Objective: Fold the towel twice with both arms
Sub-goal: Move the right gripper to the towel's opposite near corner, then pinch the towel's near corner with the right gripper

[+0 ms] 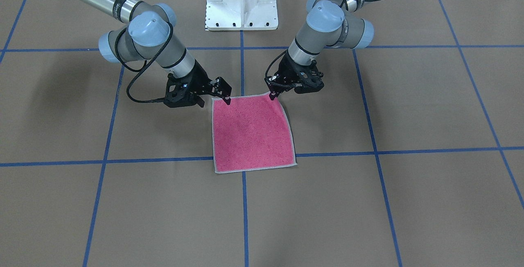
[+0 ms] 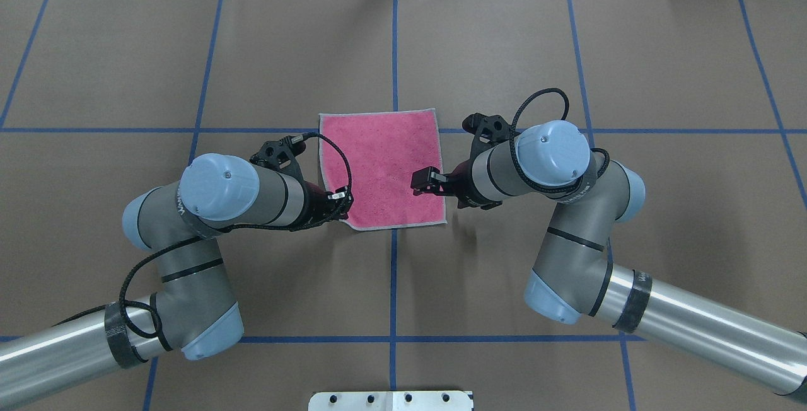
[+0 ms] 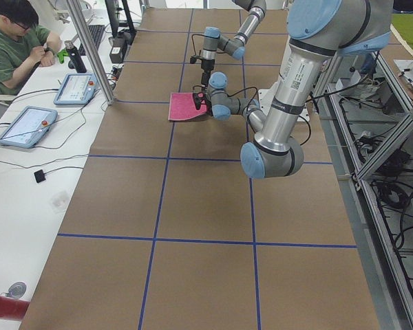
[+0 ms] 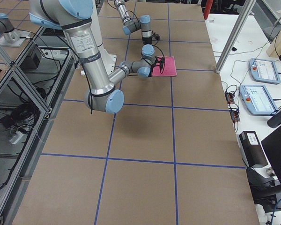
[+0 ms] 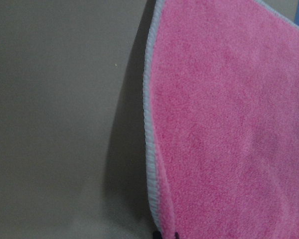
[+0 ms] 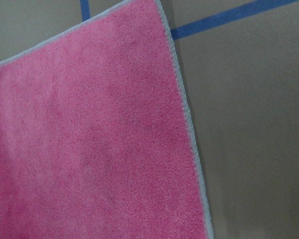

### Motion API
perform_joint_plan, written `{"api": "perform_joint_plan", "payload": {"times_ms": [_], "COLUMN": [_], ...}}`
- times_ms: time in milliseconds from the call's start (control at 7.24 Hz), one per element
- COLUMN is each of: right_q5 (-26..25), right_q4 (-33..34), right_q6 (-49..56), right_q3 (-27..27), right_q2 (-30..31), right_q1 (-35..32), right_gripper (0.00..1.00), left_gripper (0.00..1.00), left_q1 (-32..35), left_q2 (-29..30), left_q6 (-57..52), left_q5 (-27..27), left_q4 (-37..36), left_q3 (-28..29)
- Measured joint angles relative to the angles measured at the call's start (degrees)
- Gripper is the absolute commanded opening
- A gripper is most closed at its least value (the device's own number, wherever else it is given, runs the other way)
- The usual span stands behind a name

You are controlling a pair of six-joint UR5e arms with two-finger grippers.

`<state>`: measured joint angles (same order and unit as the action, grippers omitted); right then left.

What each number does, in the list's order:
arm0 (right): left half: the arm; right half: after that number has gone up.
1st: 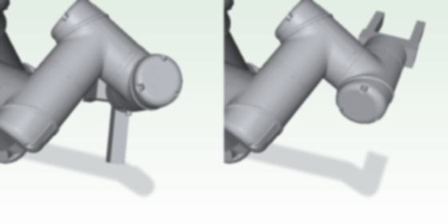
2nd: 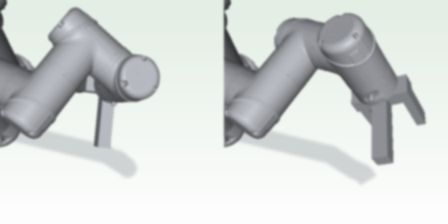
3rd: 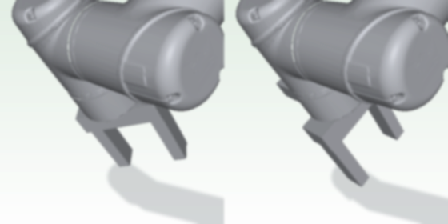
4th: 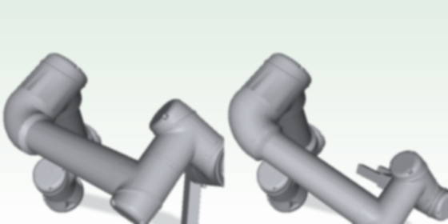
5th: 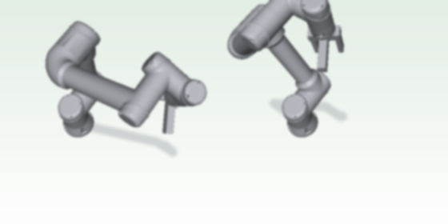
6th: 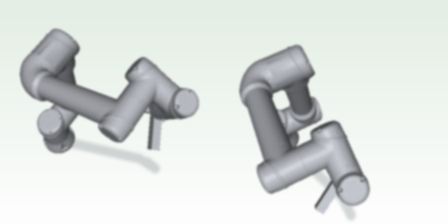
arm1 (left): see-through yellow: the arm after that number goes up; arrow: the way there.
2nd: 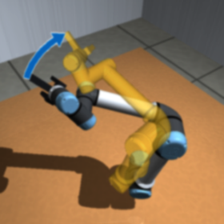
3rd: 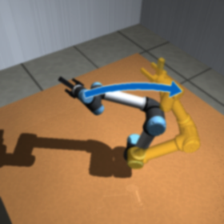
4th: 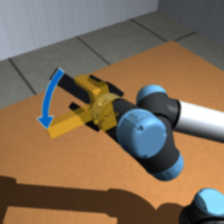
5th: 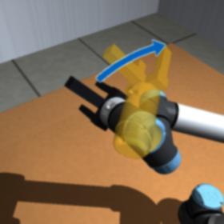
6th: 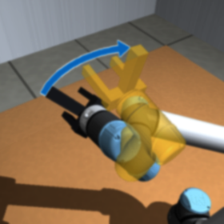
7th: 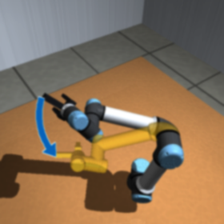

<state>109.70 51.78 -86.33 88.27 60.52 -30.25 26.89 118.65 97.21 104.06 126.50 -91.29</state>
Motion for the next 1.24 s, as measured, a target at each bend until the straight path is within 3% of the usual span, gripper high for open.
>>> {"api": "perform_joint_plan", "payload": {"times_ms": [1243], "right_q5": [0.62], "right_q4": [0.08], "right_q6": [-1.9], "right_q3": [-1.65], "right_q2": [-0.58], "right_q1": [0.86], "right_gripper": [0.78], "left_gripper": [0.0], "left_q1": [0.08], "left_q2": [0.0], "left_q6": [0.0], "left_q5": [0.0], "left_q4": [0.07], "left_q3": [0.06]}}
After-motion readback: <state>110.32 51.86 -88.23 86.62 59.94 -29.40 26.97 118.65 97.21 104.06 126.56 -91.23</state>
